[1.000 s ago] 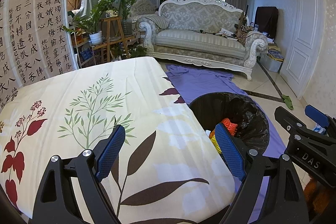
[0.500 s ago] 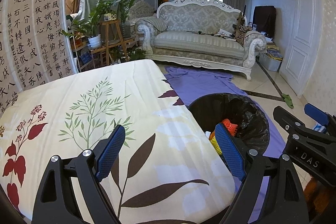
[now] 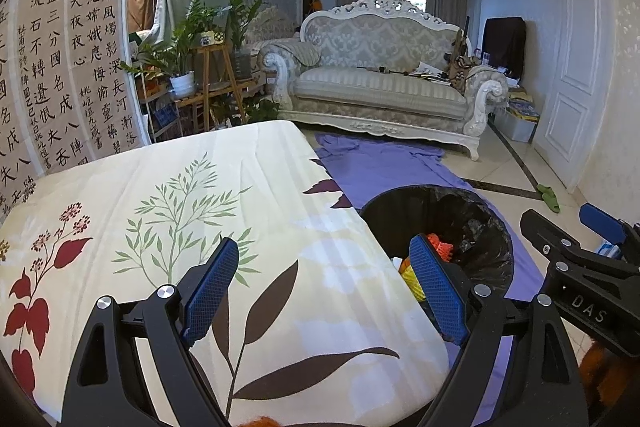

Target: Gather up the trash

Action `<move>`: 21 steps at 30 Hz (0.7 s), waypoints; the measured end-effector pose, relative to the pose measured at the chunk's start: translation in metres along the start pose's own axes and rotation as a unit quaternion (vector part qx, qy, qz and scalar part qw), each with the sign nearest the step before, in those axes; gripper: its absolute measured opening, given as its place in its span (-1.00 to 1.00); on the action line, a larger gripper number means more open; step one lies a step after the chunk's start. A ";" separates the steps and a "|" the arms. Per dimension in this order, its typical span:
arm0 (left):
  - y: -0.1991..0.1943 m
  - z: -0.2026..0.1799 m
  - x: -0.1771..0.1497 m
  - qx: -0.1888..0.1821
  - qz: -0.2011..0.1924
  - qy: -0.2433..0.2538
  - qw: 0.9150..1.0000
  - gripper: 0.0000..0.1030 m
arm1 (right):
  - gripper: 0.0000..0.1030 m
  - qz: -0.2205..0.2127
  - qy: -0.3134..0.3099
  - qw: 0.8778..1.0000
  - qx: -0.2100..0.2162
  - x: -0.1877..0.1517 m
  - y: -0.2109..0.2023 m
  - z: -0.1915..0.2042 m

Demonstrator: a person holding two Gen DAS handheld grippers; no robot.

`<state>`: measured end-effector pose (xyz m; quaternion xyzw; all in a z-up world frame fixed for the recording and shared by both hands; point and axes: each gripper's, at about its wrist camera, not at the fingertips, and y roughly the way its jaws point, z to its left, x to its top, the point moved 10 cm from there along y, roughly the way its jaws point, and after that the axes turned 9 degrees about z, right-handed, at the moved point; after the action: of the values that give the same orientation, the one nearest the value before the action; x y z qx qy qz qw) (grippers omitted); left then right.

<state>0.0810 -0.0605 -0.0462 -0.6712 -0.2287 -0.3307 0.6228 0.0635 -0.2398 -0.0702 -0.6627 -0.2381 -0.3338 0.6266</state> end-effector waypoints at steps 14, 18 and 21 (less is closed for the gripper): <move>0.003 -0.013 -0.003 -0.018 0.003 0.016 1.000 0.65 | 0.72 0.001 0.001 1.000 -0.001 0.002 -0.001 -0.001; 0.003 -0.013 -0.002 -0.015 -0.001 0.018 1.000 0.65 | 0.72 0.000 0.001 1.000 -0.001 0.002 -0.001 -0.001; 0.003 -0.012 -0.003 -0.013 -0.001 0.017 1.000 0.65 | 0.72 0.002 0.000 1.000 0.000 0.002 -0.001 0.000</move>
<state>0.0792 -0.0727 -0.0498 -0.6729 -0.2144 -0.3460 0.6177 0.0645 -0.2404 -0.0680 -0.6633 -0.2368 -0.3327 0.6271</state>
